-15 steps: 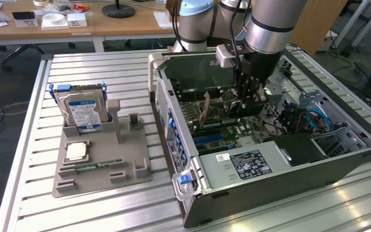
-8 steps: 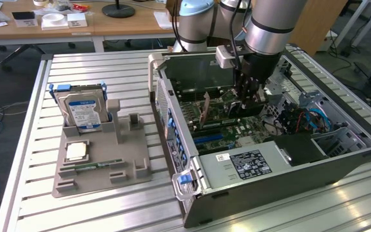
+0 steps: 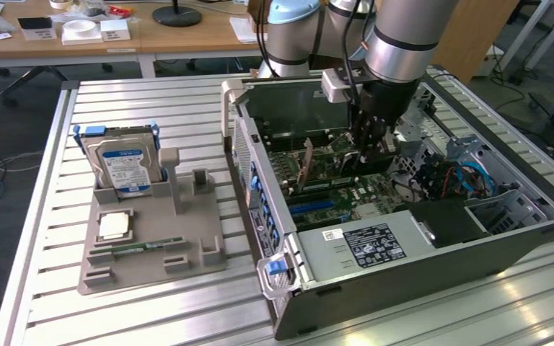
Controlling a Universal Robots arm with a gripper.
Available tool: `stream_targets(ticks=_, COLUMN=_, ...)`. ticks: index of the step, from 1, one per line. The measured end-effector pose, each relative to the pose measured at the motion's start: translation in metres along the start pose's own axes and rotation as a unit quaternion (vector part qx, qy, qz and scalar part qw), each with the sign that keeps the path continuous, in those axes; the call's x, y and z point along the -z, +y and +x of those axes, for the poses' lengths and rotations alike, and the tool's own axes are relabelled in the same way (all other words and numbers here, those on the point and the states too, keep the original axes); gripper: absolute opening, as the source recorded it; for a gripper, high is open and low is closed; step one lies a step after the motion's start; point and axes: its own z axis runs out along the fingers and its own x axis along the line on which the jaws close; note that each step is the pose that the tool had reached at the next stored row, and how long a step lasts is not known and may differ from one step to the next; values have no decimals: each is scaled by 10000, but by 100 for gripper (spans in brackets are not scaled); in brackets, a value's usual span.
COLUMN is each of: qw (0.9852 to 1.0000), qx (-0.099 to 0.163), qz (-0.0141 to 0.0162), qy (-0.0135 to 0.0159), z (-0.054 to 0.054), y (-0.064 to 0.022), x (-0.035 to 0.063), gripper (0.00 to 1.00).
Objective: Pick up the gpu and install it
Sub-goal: 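Insert the gpu into the slot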
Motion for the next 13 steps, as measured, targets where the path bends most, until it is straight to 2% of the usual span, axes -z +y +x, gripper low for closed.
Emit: stream_targets(ticks=13, qw=10000, qx=0, qz=0, qy=0, z=2, y=10, x=-19, gripper=27)
